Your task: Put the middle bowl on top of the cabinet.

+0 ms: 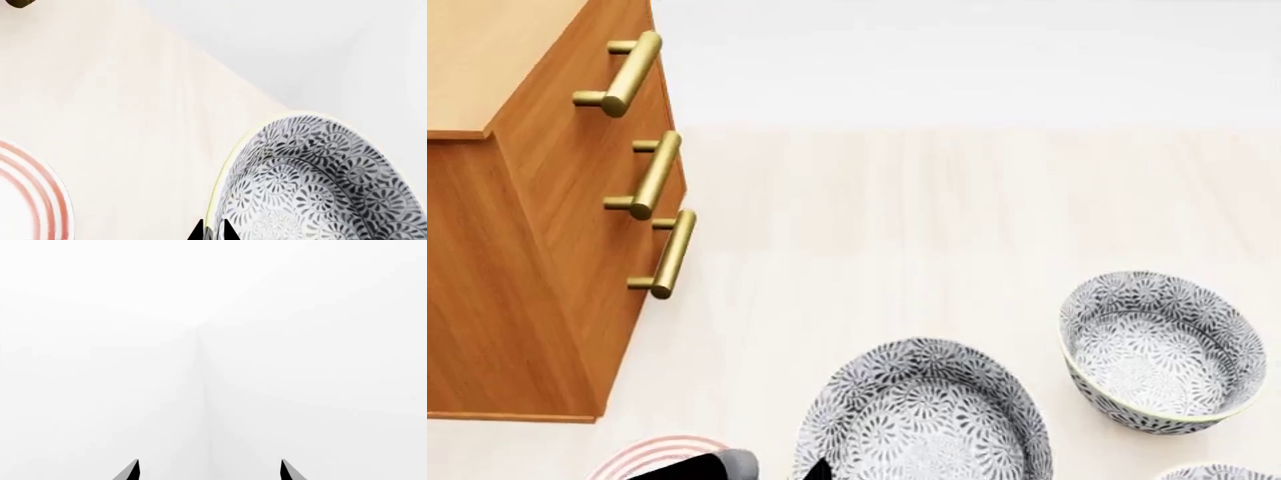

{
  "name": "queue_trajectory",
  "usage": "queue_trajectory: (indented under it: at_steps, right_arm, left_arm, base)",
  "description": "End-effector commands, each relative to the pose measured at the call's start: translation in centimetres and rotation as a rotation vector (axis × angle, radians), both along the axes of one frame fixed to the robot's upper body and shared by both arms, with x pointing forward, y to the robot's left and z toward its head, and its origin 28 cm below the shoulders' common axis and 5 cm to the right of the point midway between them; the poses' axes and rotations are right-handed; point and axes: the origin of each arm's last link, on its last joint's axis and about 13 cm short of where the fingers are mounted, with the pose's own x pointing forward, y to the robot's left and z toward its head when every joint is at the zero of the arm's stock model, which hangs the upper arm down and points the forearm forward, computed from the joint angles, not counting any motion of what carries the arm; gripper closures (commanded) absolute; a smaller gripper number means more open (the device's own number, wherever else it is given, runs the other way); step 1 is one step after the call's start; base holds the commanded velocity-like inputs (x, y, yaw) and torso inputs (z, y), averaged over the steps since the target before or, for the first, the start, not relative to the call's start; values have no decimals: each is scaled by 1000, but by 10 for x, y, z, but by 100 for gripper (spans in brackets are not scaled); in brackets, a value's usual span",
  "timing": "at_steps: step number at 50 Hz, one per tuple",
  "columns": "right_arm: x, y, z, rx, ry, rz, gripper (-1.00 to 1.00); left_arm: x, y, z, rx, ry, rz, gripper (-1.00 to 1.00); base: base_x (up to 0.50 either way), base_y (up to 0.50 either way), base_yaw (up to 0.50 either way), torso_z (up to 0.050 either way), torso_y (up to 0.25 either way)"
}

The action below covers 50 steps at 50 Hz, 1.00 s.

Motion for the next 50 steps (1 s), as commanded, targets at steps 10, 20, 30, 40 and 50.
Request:
queue_trajectory:
  at_steps: [10,20,30,40,50]
  right_arm:
    - [1,1,1,-5,-8,5,-100]
    - [3,2,1,-5,-12,6,-100]
    - [6,3,1,-8,-16,10,-100]
    - [8,5,0,-4,-29,12,-100]
    - [13,7,-3,-4,-33,10,-100]
  left_arm:
    - [-1,7,27,54,-201,81,100]
    - [-8,9,51,45,-291,65,100]
    - [-13,16,78,10,-359,47,100]
    - [-22,30,134,-5,-532,16,100]
    - [-33,50,192,5,-636,-38,100]
  base:
    - [0,0,0,35,248]
    - [0,0,0,35,249]
    - [0,0,0,35,250]
    - [0,0,0,31,250]
    - [0,0,0,5,50]
